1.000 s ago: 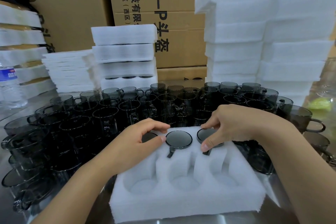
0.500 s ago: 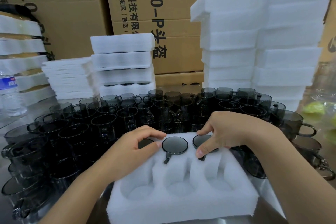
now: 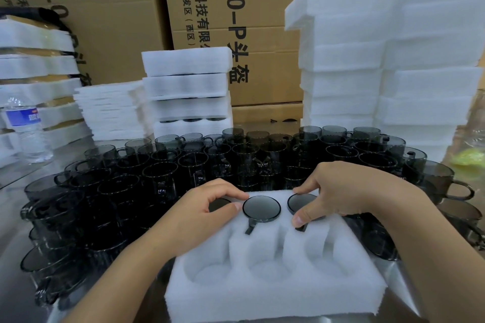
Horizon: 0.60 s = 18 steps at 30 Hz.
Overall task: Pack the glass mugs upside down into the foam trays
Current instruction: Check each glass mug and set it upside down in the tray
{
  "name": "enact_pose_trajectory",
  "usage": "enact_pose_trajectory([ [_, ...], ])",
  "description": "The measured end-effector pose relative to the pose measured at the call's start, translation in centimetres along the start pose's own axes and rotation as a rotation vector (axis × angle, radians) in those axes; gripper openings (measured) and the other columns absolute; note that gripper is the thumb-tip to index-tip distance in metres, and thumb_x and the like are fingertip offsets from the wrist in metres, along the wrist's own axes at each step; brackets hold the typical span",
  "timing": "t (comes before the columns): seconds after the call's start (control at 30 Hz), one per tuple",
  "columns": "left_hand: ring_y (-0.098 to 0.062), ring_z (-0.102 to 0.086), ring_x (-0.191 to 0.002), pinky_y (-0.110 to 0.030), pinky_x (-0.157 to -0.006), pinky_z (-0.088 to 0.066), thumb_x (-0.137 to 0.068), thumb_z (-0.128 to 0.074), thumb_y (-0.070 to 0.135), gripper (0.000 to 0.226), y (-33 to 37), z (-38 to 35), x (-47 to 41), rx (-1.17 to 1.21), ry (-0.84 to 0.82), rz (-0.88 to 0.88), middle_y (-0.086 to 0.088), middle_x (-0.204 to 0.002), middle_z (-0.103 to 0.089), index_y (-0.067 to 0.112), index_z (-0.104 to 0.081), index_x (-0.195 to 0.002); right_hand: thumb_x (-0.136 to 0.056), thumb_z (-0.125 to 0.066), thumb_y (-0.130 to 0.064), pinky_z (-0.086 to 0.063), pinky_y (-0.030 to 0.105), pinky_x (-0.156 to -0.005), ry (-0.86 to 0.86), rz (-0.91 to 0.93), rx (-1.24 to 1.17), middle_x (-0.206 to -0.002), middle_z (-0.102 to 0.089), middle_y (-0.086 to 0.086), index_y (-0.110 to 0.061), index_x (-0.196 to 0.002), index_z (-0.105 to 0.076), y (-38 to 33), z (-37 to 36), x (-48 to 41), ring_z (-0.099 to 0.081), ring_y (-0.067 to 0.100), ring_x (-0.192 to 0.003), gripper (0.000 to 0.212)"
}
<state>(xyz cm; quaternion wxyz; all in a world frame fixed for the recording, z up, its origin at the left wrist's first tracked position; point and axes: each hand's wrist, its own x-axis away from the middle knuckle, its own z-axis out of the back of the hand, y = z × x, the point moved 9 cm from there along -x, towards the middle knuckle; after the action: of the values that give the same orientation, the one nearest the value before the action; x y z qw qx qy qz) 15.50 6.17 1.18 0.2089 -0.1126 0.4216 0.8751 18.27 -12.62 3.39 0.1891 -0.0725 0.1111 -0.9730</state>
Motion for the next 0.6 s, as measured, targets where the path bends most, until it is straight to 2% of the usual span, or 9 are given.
enact_pose_trajectory([
  [0.07, 0.002, -0.06, -0.102, -0.009, -0.088, -0.041, -0.091, -0.062, 0.017, 0.023, -0.1, 0.0, 0.0, 0.012, 0.0, -0.003, 0.023, -0.103, -0.064, 0.036, -0.072, -0.097, -0.058, -0.073, -0.069, -0.04, 0.014, -0.067, 0.0, 0.006, -0.01, -0.076, -0.057, -0.029, -0.039, -0.127, -0.058, 0.1, -0.1, 0.0, -0.055, -0.005, -0.077, 0.076],
  [0.17, 0.001, -0.06, -0.102, -0.01, -0.089, -0.042, -0.091, -0.062, 0.016, 0.022, -0.1, 0.0, 0.0, 0.018, -0.002, -0.006, 0.022, -0.103, -0.064, 0.035, -0.073, -0.097, -0.057, -0.073, -0.069, -0.036, 0.012, -0.056, 0.004, 0.017, -0.03, -0.046, -0.05, -0.031, -0.041, -0.125, -0.058, 0.3, 0.0, -0.3, -0.05, -0.015, -0.053, 0.075],
  [0.27, 0.001, -0.06, -0.102, -0.009, -0.088, -0.041, -0.091, -0.062, 0.016, 0.022, -0.1, 0.0, 0.0, 0.015, 0.002, -0.004, 0.022, -0.103, -0.064, 0.035, -0.073, -0.097, -0.056, -0.067, -0.076, -0.039, 0.017, -0.058, -0.029, 0.029, -0.068, -0.047, -0.055, -0.014, -0.044, -0.122, -0.058, 0.5, -0.1, -0.3, -0.052, -0.006, -0.048, 0.074],
  [0.33, 0.002, -0.06, -0.101, -0.007, -0.086, -0.041, -0.091, -0.062, 0.017, 0.022, 0.0, 0.0, 0.0, 0.008, 0.002, -0.001, 0.023, -0.103, -0.064, 0.035, -0.072, -0.096, -0.059, -0.062, -0.078, -0.039, 0.017, -0.056, -0.034, 0.056, -0.092, -0.05, -0.055, -0.011, -0.045, -0.109, -0.066, 0.5, 0.0, -0.2, -0.051, -0.002, -0.049, 0.061],
  [0.4, 0.001, -0.061, -0.1, -0.007, -0.086, -0.041, -0.091, -0.062, 0.016, 0.022, 0.1, 0.0, 0.0, 0.017, 0.0, 0.003, 0.022, -0.102, -0.064, 0.035, -0.073, -0.095, -0.064, -0.061, -0.075, -0.033, 0.013, -0.048, 0.07, 0.093, -0.143, -0.048, -0.053, -0.013, -0.04, -0.091, -0.073, 0.0, 0.9, -0.5, -0.045, 0.001, -0.045, 0.045],
  [0.43, 0.001, -0.061, -0.1, -0.008, -0.086, -0.041, -0.091, -0.062, 0.015, 0.023, 0.1, 0.0, 0.0, 0.025, 0.0, 0.005, 0.021, -0.102, -0.064, 0.034, -0.073, -0.095, -0.068, -0.061, -0.072, -0.031, 0.012, -0.045, 0.18, 0.109, -0.159, -0.048, -0.053, -0.014, -0.038, -0.088, -0.073, -0.2, 1.6, -0.8, -0.044, 0.002, -0.045, 0.042],
  [0.47, 0.001, -0.061, -0.1, -0.008, -0.086, -0.041, -0.091, -0.062, 0.014, 0.023, 0.2, 0.0, 0.0, 0.029, -0.001, 0.005, 0.021, -0.102, -0.064, 0.033, -0.073, -0.095, -0.073, -0.059, -0.068, -0.032, 0.012, -0.046, 0.312, 0.122, -0.154, -0.054, -0.055, -0.014, -0.036, -0.092, -0.072, -0.3, 2.4, -1.1, -0.047, 0.001, -0.05, 0.039],
  [0.53, 0.002, -0.061, -0.1, -0.008, -0.086, -0.041, -0.091, -0.062, 0.013, 0.022, 0.3, -0.1, 0.0, 0.023, -0.002, 0.003, 0.021, -0.101, -0.064, 0.032, -0.073, -0.096, -0.086, -0.056, -0.054, -0.038, 0.017, -0.062, 0.536, 0.155, -0.097, -0.086, -0.055, -0.015, -0.032, -0.11, -0.065, -1.0, 3.5, -1.3, -0.053, 0.001, -0.075, 0.034],
  [0.6, 0.002, -0.061, -0.099, -0.008, -0.086, -0.041, -0.091, -0.062, 0.013, 0.022, 0.4, -0.1, 0.0, 0.02, -0.002, 0.002, 0.021, -0.101, -0.064, 0.032, -0.073, -0.096, -0.093, -0.054, -0.037, -0.038, 0.021, -0.082, 0.624, 0.22, -0.068, -0.117, -0.047, -0.008, -0.025, -0.125, -0.056, -1.9, 3.4, -1.8, -0.049, 0.011, -0.104, 0.034],
])
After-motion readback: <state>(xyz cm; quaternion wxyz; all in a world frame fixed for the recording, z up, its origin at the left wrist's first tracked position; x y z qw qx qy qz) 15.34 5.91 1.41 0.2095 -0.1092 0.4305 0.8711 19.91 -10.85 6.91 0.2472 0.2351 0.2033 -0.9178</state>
